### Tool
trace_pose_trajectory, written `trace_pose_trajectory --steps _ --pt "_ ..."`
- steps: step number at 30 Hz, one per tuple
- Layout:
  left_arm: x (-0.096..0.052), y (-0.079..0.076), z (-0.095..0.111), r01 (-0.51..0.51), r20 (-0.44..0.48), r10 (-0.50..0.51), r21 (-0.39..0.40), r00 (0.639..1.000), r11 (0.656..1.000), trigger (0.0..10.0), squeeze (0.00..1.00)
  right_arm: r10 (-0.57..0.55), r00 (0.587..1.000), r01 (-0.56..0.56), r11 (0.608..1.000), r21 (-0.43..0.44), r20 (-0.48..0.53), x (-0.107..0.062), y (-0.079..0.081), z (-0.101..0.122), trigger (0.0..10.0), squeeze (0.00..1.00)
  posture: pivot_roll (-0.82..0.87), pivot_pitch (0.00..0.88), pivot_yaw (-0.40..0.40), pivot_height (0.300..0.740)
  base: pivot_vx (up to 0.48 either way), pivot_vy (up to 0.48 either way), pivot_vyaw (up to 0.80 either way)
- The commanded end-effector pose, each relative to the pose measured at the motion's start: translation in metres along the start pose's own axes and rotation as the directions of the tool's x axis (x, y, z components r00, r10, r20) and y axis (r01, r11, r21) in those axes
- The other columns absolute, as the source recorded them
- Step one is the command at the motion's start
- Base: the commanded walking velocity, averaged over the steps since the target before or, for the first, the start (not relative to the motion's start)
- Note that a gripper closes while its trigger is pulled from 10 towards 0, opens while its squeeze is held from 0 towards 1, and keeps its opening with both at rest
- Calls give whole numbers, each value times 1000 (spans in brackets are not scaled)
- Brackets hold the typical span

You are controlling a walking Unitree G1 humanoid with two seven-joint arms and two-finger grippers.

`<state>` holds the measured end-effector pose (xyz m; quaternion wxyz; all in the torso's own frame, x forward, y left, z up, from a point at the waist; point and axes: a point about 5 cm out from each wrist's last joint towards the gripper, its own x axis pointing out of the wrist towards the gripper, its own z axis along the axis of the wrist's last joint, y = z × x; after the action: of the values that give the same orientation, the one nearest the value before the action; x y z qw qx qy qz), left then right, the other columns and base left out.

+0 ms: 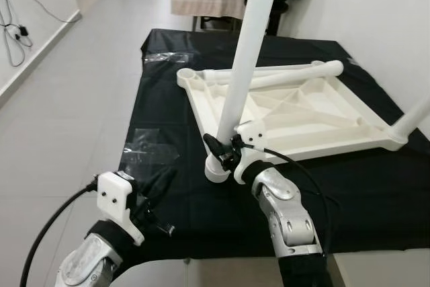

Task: Building children table

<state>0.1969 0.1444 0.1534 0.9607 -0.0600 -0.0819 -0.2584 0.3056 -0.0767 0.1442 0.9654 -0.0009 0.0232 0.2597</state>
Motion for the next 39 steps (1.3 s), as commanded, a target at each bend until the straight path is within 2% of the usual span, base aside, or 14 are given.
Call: trace_pose_trajectory --steps 1,3,4,7,8,10,11,15,16,17,26,27,28,39 --pt "0 -3 -2 19 -13 -19 -12 1000 1000 10000 0 -26 991 28 1000 10 -133 0 -4 -26 0 0 116 112 -124 740 0 0 0" --pt "0 -3 -2 22 -13 -22 -15 1000 1000 10000 0 -16 992 15 1000 -9 -129 3 -5 -25 0 0 116 112 -124 740 0 0 0" --pt "0 -4 -2 20 -12 -21 -15 1000 1000 10000 0 12 990 -19 999 -48 -142 5 1 -23 9294 0 122 112 -132 740 0 0 0" --pt "0 -5 -2 16 -11 -17 -14 1000 1000 10000 0 18 988 -26 998 -55 -151 5 5 -21 9294 0 121 112 -133 740 0 0 0" --pt "0 -5 -2 16 -10 -16 -15 1000 1000 10000 0 57 989 -62 997 -36 -137 5 9 -16 10000 251 118 110 -134 740 0 0 0" --pt "0 -5 -2 15 -10 -16 -15 1000 1000 10000 0 84 989 -87 996 -22 -125 5 13 -12 10000 251 118 110 -134 740 0 0 0" --pt "0 -5 -2 16 -10 -16 -16 1000 1000 10000 0 143 985 -143 990 6 -95 6 16 -3 10000 1000 116 108 -135 740 0 0 0" --pt "1 -5 -2 17 -10 -17 -18 1000 1000 10000 0 247 968 -247 969 9 -39 9 19 9 10000 1000 116 102 -130 740 0 0 0" --pt "1 -5 -3 18 -10 -18 -18 1000 1000 10000 0 406 914 -406 914 -18 13 14 19 22 10000 898 116 97 -129 740 0 0 0" --pt "2 -5 -3 18 -10 -19 -18 1000 1000 10000 0 543 839 -541 839 -66 30 19 16 31 10000 0 124 92 -128 740 0 0 0" --pt "3 -4 -4 18 -11 -18 -17 1000 1000 10000 0 723 691 -718 687 -111 -5 28 7 39 10000 0 138 86 -130 740 0 0 0" --pt "4 -4 -5 16 -12 -17 -16 1000 1000 10000 0 768 639 -767 631 -112 -45 36 4 41 10000 0 156 81 -134 740 0 0 0" --pt "4 -4 -5 15 -13 -15 -17 1000 1000 10000 0 771 634 -773 630 -73 -60 45 -1 43 0 0 161 81 -135 740 0 0 0" --pt "3 -6 -5 14 -12 -14 -20 1000 1000 10000 0 785 614 -789 613 -31 -84 39 -7 28 0 0 150 92 -131 740 0 0 0"
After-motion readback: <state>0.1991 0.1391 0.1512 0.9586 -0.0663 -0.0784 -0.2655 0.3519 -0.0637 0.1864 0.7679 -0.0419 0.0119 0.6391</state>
